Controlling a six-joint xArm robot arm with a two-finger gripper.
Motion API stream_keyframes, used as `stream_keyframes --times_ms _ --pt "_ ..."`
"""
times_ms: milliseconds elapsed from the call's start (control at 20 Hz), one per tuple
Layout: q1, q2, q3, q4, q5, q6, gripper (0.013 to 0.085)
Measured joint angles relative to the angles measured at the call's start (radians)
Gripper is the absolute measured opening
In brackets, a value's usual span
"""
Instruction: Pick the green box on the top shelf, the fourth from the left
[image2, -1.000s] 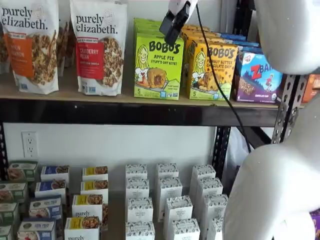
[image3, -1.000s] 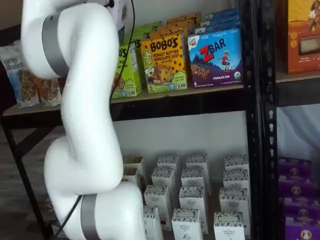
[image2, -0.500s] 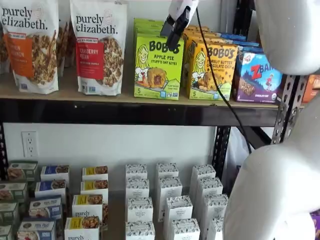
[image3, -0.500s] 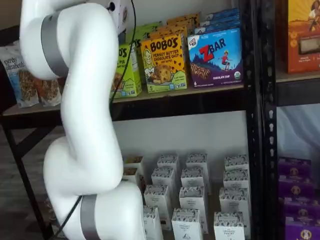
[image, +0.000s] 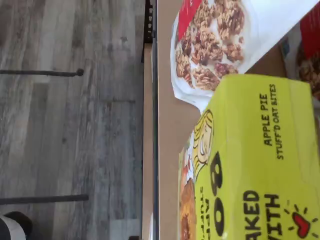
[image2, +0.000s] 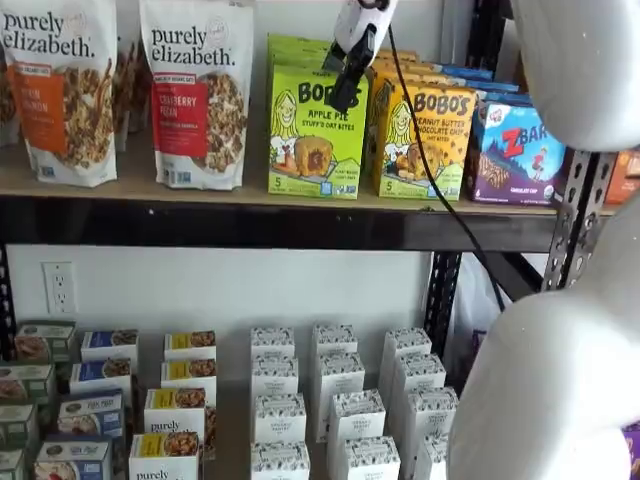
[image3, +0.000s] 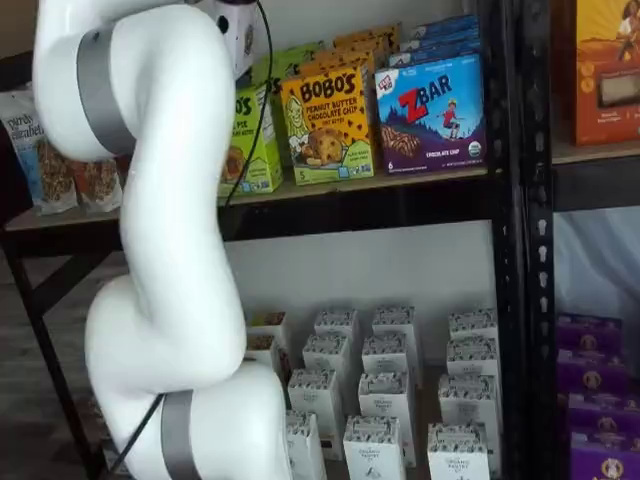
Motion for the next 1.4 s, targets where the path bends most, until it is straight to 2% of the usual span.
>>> stream_keyframes --times_ms 650,900,1000,1050,1100,1250,1300,1400 --pt "0.023 -0.017 0.050 -0.069 -0.055 0.008 0.0850" --pt "0.024 -0.018 0.059 -0.077 -0.058 0.006 0.0850" --pt "0.023 -0.020 0.063 -0.073 -0.059 0.004 0.0770" --pt "0.022 -0.020 0.064 -0.072 -0.058 0.003 0.0770" --pt "0.021 -0.020 0.064 -0.070 -0.057 0.003 0.0730" --pt "0.019 -0.021 0.065 -0.063 -0.056 0.001 0.0690" --pt "0.018 -0.021 0.063 -0.062 -0.053 0.001 0.0650" --pt "0.018 -0.015 0.053 -0.061 -0.040 0.001 0.0650"
